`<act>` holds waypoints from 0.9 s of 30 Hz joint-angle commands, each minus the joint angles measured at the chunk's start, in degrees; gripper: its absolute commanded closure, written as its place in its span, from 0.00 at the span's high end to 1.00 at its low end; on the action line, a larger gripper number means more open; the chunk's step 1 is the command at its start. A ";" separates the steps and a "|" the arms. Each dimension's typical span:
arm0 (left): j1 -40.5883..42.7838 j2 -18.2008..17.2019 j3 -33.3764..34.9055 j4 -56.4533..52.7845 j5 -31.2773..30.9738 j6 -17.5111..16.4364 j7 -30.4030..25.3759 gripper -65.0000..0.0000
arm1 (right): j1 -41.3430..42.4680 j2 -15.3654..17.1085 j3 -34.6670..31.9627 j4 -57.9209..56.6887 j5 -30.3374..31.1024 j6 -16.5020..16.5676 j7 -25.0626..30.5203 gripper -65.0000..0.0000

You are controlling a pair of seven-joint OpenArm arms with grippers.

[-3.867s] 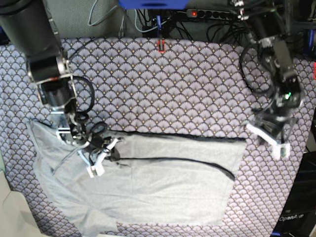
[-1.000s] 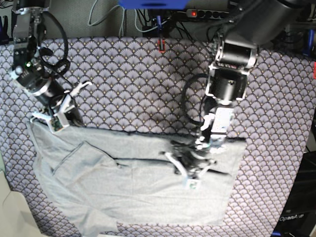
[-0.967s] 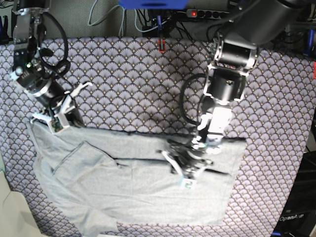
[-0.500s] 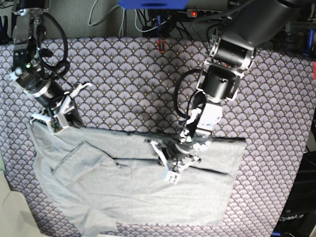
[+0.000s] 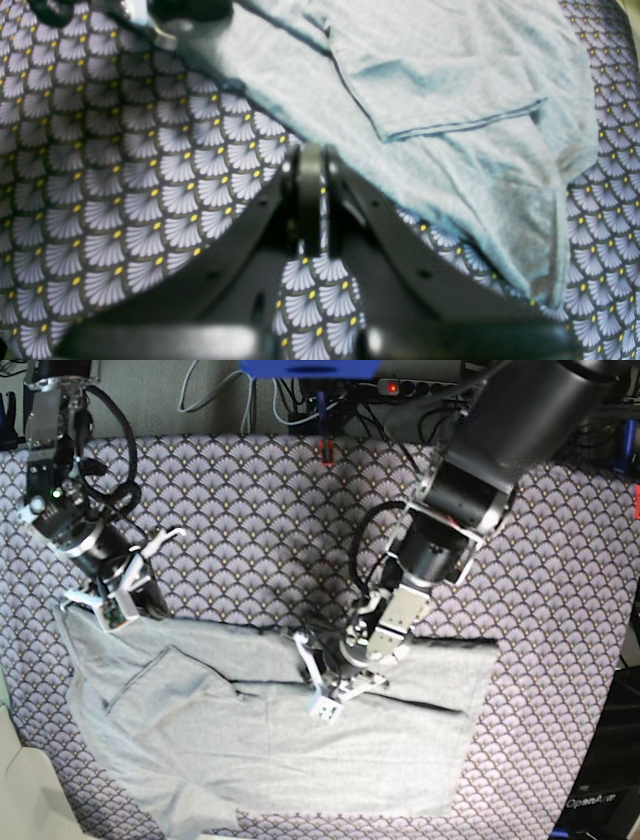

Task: Fold the T-shirt properly

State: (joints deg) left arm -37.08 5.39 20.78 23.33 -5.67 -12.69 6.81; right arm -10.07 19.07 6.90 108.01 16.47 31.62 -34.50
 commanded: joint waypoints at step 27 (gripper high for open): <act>3.01 -12.29 -0.16 13.72 -11.87 18.97 0.09 0.00 | 5.19 0.75 -3.25 -1.59 0.54 2.54 1.31 0.00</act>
State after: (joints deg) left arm -31.99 -7.11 20.73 36.47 -17.74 6.68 8.95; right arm -5.34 19.22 3.42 106.00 16.93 33.82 -33.67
